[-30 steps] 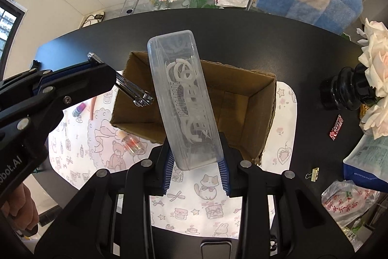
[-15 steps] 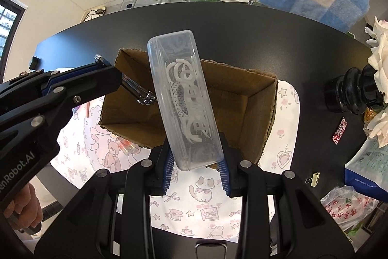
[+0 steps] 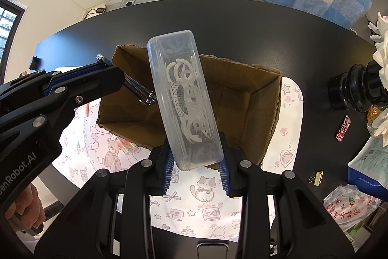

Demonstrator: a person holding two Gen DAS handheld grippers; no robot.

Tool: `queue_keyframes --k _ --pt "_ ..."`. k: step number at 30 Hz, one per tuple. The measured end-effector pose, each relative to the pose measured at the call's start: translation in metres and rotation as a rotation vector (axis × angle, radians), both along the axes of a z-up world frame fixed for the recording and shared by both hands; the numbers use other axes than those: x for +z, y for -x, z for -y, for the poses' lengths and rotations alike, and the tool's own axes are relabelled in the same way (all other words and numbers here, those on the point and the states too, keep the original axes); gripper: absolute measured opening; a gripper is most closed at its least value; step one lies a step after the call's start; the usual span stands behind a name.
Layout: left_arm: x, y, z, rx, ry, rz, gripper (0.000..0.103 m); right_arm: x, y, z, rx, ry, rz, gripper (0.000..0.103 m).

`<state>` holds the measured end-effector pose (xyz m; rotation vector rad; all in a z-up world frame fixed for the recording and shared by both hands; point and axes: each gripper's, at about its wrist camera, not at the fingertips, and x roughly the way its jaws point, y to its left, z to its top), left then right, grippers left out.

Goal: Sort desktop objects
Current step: 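Open both tools to drop the case and clipper into the box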

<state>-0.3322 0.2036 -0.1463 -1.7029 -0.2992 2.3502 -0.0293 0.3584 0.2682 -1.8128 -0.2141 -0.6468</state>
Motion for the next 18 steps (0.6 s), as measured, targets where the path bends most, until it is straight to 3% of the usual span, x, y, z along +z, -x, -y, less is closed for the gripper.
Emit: queue_keyframes --k 6,9,10,12,14,18 --pt "-0.0044 -0.0024 0.0053 0.000 -0.014 0.012 0.018 -0.0007 -0.0049 0.0015 0.005 0.002 0.010 0.034" --pt "-0.0046 -0.0028 0.0049 0.003 0.002 0.014 0.049 0.0004 -0.0064 0.0019 0.006 -0.004 0.018 0.036" --pt "-0.0045 -0.0031 0.0049 0.014 0.005 0.013 0.062 0.0003 -0.0068 0.0020 0.008 -0.001 0.025 0.048" --pt "-0.0036 -0.0035 0.0048 0.020 0.012 0.010 0.067 -0.0011 -0.0067 0.0026 0.021 0.016 0.046 0.070" --pt "-0.0028 -0.0047 0.0052 0.019 0.019 0.009 0.077 -0.0034 -0.0055 0.0037 0.032 0.031 0.052 0.077" --pt "-0.0019 -0.0083 0.0083 0.024 0.023 0.012 0.078 -0.0066 -0.0007 0.0044 0.051 0.045 0.066 0.091"
